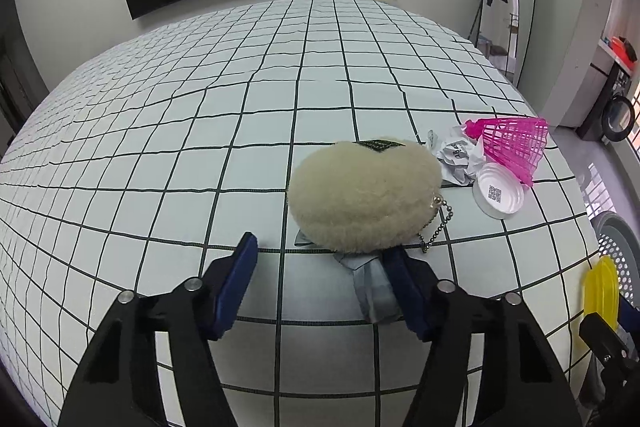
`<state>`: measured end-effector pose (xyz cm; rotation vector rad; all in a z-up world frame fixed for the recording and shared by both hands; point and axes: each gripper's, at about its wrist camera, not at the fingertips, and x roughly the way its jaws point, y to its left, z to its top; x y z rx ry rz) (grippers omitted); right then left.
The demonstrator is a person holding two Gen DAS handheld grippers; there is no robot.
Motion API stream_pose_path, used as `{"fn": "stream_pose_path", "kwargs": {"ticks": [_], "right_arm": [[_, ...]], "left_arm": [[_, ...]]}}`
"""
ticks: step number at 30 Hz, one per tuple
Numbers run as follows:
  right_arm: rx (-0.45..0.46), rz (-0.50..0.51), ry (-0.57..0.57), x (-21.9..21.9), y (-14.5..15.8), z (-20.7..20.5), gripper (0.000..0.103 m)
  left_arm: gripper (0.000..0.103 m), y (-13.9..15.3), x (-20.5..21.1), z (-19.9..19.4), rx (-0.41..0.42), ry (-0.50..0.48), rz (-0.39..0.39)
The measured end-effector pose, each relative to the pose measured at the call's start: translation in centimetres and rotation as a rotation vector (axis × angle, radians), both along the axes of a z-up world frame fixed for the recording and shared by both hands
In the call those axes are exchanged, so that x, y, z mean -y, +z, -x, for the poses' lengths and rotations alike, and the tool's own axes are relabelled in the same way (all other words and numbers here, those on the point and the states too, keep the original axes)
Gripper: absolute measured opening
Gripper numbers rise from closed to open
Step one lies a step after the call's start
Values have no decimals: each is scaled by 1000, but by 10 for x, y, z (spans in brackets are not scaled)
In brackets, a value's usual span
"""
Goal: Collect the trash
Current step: 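Grasp the grey cloth strip beside the beige pouch with the left gripper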
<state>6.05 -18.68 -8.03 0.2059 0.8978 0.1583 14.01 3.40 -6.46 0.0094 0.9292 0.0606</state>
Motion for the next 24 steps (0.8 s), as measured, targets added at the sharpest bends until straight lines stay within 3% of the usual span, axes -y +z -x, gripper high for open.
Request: {"fn": "stream_pose_path", "kwargs": {"ticks": [3,6,24], "right_arm": [[-2,3,5,-2,0,0,72],[-2,7,10,-4,1,0,72],[35,19,18,-13,17,13,72]], "left_arm": [[32,1,-3,2,2,-7,23],[18,5,-3,5,8,-16,32],[17,56,-9,54,146,-65,69]]}}
